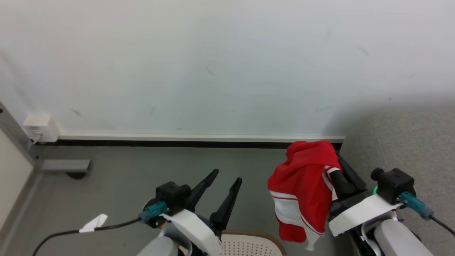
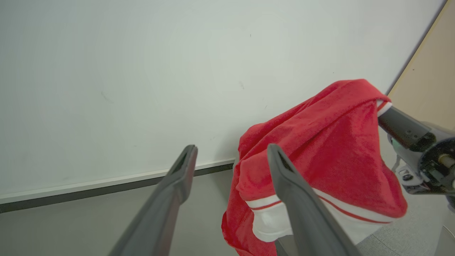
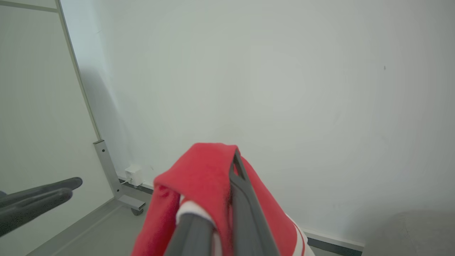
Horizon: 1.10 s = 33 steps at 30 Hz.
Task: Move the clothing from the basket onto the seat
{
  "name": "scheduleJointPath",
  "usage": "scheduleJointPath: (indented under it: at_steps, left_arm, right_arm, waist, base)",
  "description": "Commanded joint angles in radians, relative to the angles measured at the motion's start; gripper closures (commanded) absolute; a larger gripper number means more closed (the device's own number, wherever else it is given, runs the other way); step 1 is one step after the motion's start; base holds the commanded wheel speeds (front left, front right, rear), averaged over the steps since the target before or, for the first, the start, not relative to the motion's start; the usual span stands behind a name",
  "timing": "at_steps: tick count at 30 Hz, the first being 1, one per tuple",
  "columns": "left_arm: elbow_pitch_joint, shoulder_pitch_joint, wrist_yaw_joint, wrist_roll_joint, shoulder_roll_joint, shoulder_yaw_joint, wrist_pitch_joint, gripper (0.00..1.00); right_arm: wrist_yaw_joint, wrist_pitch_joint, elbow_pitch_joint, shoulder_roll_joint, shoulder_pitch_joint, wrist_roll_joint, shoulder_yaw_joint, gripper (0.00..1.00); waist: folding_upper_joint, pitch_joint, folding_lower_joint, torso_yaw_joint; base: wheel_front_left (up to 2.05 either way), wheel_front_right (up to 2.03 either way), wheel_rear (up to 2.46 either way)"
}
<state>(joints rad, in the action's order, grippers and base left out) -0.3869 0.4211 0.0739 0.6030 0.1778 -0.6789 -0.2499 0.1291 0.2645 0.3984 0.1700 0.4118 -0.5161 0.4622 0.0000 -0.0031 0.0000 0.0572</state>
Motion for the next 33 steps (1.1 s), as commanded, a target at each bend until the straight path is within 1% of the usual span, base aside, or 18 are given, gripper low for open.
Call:
scheduleJointPath:
  at_steps: [1,8,11,16,21,27,32,33]
  left_arm:
    - [-0.006,-0.017,0.000,-0.019,0.014,0.001,-0.007,0.00]
    - [-0.013,-0.025,-0.004,-0.055,0.019,0.021,-0.014,0.00]
    - [-0.010,-0.027,-0.010,-0.082,0.021,0.044,-0.015,0.00]
    - [-0.003,-0.050,-0.002,-0.124,0.014,0.082,-0.015,0.00]
    - [-0.003,-0.066,0.013,-0.166,0.001,0.108,-0.015,0.00]
    - [-0.005,-0.091,0.026,-0.205,-0.021,0.138,-0.015,0.00]
    - [-0.014,-0.104,0.038,-0.227,-0.032,0.156,-0.015,0.00]
    - [-0.016,-0.102,0.039,-0.233,-0.035,0.159,-0.015,0.00]
  right_arm:
    - [0.003,0.000,-0.028,0.014,-0.022,0.006,-0.030,1.00]
    - [0.003,0.000,-0.138,0.045,-0.056,-0.013,-0.137,1.00]
    - [0.003,0.000,-0.184,0.053,-0.065,-0.027,-0.161,1.00]
    - [0.003,0.000,-0.250,0.069,-0.076,-0.050,-0.200,1.00]
    - [0.003,0.000,-0.302,0.074,-0.104,-0.064,-0.237,1.00]
    - [0.003,0.000,-0.351,0.076,-0.140,-0.077,-0.285,1.00]
    - [0.003,0.000,-0.375,0.084,-0.144,-0.098,-0.301,1.00]
    - [0.003,0.000,-0.378,0.081,-0.136,-0.116,-0.302,1.00]
  waist:
    - [0.0000,0.005,0.0000,-0.044]
    - [0.0000,0.024,0.0000,-0.159]
    - [0.0000,0.035,0.0000,-0.216]
    - [0.0000,0.049,0.0000,-0.308]
    - [0.0000,0.053,0.0000,-0.381]
    - [0.0000,0.046,0.0000,-0.435]
    - [0.0000,0.049,0.0000,-0.455]
    - [0.0000,0.053,0.0000,-0.456]
  base:
    - [0.00,0.00,0.00]
    - [0.00,0.00,0.00]
    - [0.00,0.00,0.00]
    - [0.00,0.00,0.00]
    - [0.00,0.00,0.00]
    - [0.00,0.00,0.00]
    - [0.00,0.00,0.00]
    - [0.00,0.00,0.00]
